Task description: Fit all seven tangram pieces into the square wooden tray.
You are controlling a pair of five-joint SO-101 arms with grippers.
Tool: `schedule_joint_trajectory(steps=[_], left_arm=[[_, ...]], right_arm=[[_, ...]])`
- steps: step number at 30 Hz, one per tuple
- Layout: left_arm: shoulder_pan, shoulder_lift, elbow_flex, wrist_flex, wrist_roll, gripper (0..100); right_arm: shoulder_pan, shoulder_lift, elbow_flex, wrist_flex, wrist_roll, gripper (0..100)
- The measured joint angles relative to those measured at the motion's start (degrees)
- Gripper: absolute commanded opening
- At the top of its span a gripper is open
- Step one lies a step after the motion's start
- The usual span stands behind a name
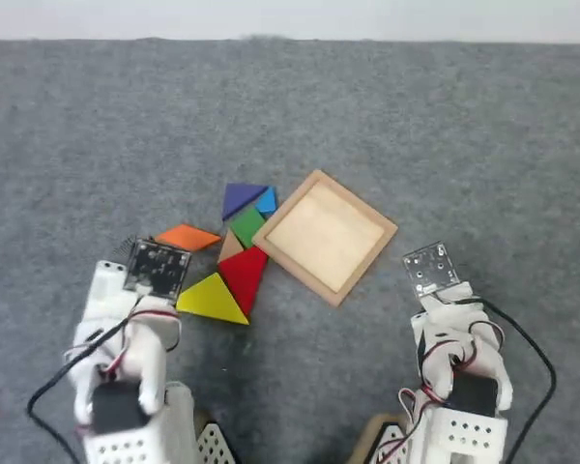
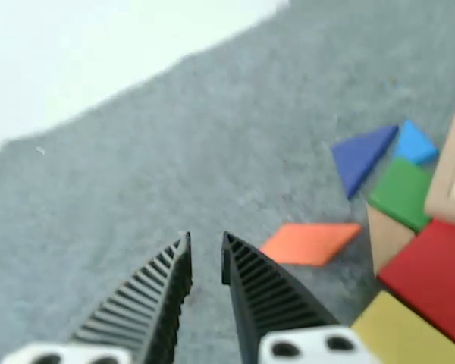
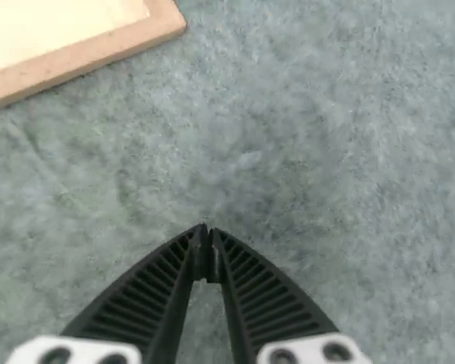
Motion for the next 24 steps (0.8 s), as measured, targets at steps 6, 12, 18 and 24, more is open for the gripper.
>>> schedule_joint_trajectory(steps=[6,12,18,24], left_arm=[[0.18,20.48,-24.44,9.41,0.0,6],[8.53,62.68,-53.01,26.81,2.02,6],[20.13,84.4,-64.97,28.57,8.35,7],[23.65,93.01,-64.0,16.88,13.89,7]], right_arm=[[-0.09,0.0,-2.11,3.16,-2.2,0.7],[-0.09,0.26,-2.11,3.16,-2.37,0.9],[-0.09,14.07,-8.88,-0.53,-2.11,0.9],[-0.09,35.6,-17.32,-7.74,-2.2,0.9]])
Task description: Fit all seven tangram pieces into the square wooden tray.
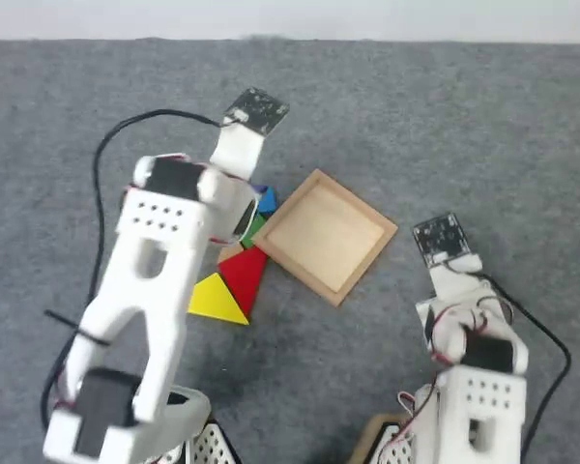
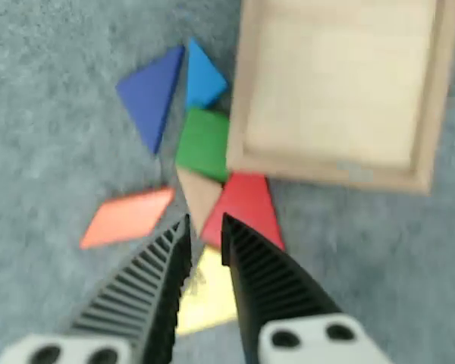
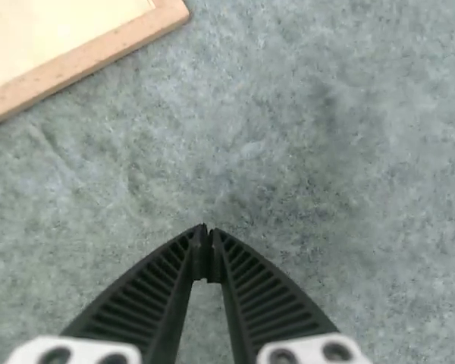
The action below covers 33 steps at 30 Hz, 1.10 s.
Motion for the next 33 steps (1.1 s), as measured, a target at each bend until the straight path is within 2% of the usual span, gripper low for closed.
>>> schedule_joint_trajectory(steps=[6,11,24,28,33], left_arm=[[0.44,9.32,7.03,-17.23,5.45,7],[-0.09,13.45,8.09,-25.14,8.0,7],[-0.26,21.71,8.09,-26.64,8.53,6],[3.43,21.71,9.14,-24.0,8.53,6],[11.43,21.1,13.63,-22.86,8.88,7]], right_arm=[[0.18,16.62,-0.09,-10.55,-3.78,1.0],[0.0,19.08,-0.09,-11.78,-5.98,1.0],[0.18,13.01,0.18,-9.58,-7.21,1.0],[0.0,9.67,2.37,-9.49,-7.21,1.0],[0.0,7.03,2.9,-7.74,-7.21,1.0]])
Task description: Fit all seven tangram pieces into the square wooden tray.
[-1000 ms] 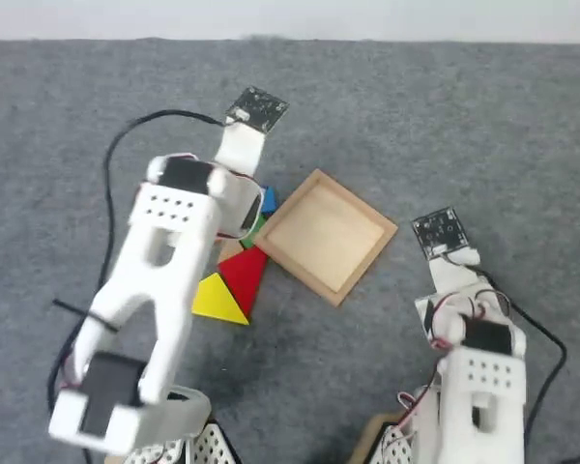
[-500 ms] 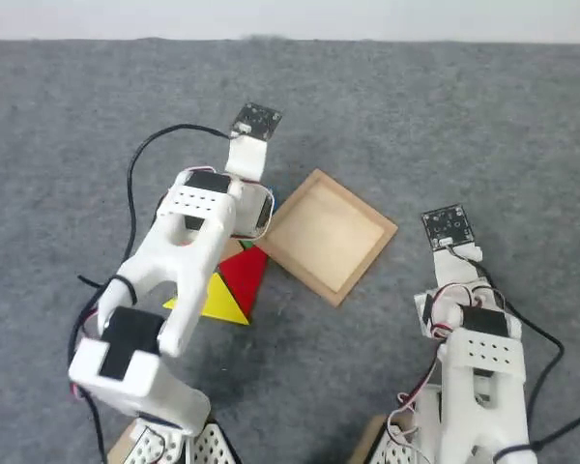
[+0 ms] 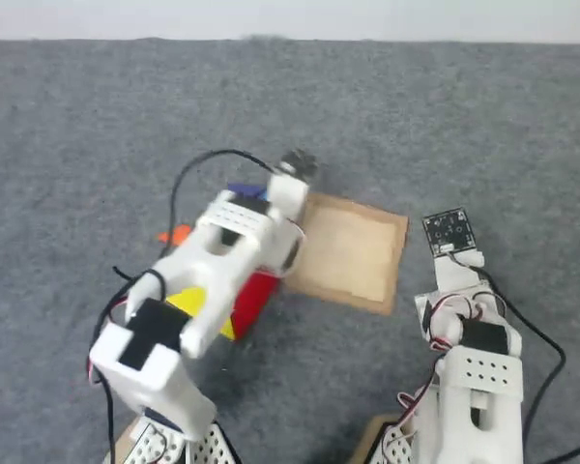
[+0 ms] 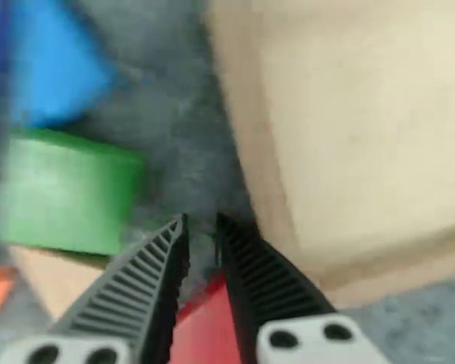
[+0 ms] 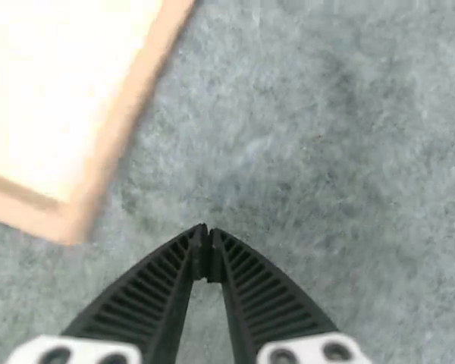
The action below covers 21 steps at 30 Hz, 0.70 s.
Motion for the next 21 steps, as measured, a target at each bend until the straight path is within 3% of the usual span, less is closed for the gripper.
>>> schedule_joint_trajectory(steps=[5,9,12,17,21], left_arm=[[2.37,-4.13,1.05,1.76,2.02,7],[-2.29,-11.52,1.05,3.96,2.2,7],[-6.59,-19.78,1.05,6.33,1.93,14],[-13.71,-29.45,5.89,10.46,-6.68,19],[-20.4,-27.69,9.32,6.24,-10.46,20]], right_arm=[[0.0,-0.79,0.0,1.32,0.0,1.0],[0.0,-0.79,0.0,1.32,0.0,1.0],[0.0,-0.79,0.0,1.32,0.0,1.0],[0.0,-0.79,0.0,1.32,0.09,1.0],[0.0,-0.79,0.0,1.32,0.97,1.0]])
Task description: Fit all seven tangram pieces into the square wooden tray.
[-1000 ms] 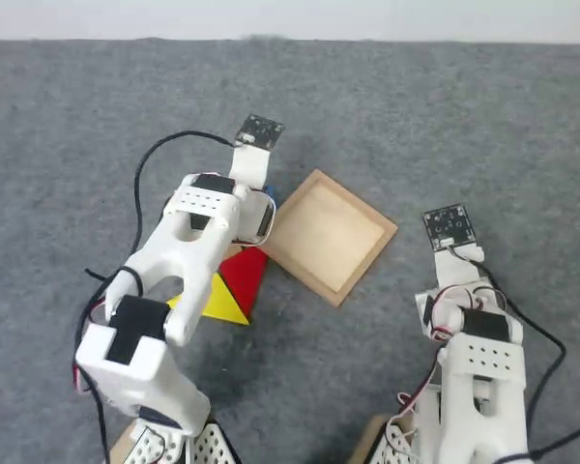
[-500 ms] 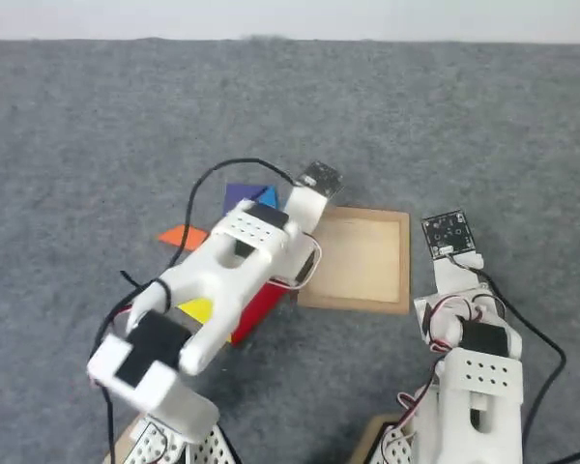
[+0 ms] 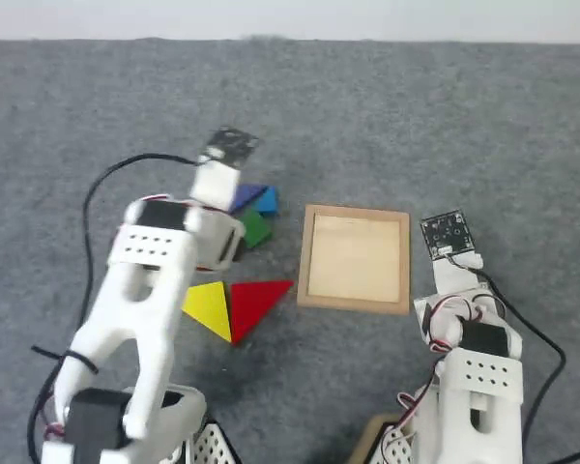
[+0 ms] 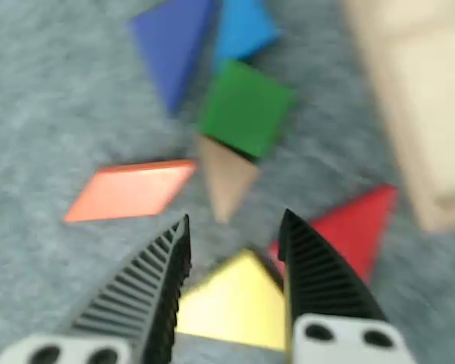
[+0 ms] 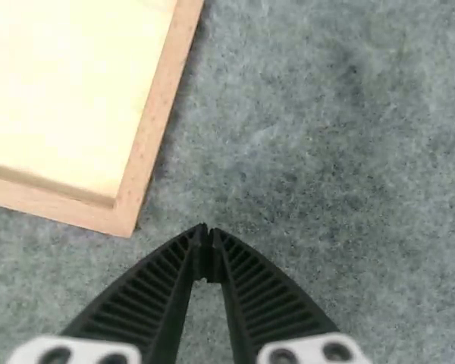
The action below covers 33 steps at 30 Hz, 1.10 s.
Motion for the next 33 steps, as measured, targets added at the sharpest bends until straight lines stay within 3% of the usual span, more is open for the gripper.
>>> schedule_joint_trajectory(steps=[13,20,24,33], left_arm=[[-2.9,23.56,-10.2,-3.78,-0.18,19],[-2.29,23.56,-10.37,-3.87,0.26,19],[-5.54,21.71,-10.37,-3.87,-0.09,19],[-8.53,5.27,-4.66,6.86,-10.64,19]], right_arm=[[1.93,-0.09,0.97,0.0,2.11,1.0],[1.76,-0.09,1.76,0.0,2.2,1.0],[1.76,-0.09,1.85,0.0,2.2,1.0],[1.76,-0.09,1.85,0.0,2.37,1.0]])
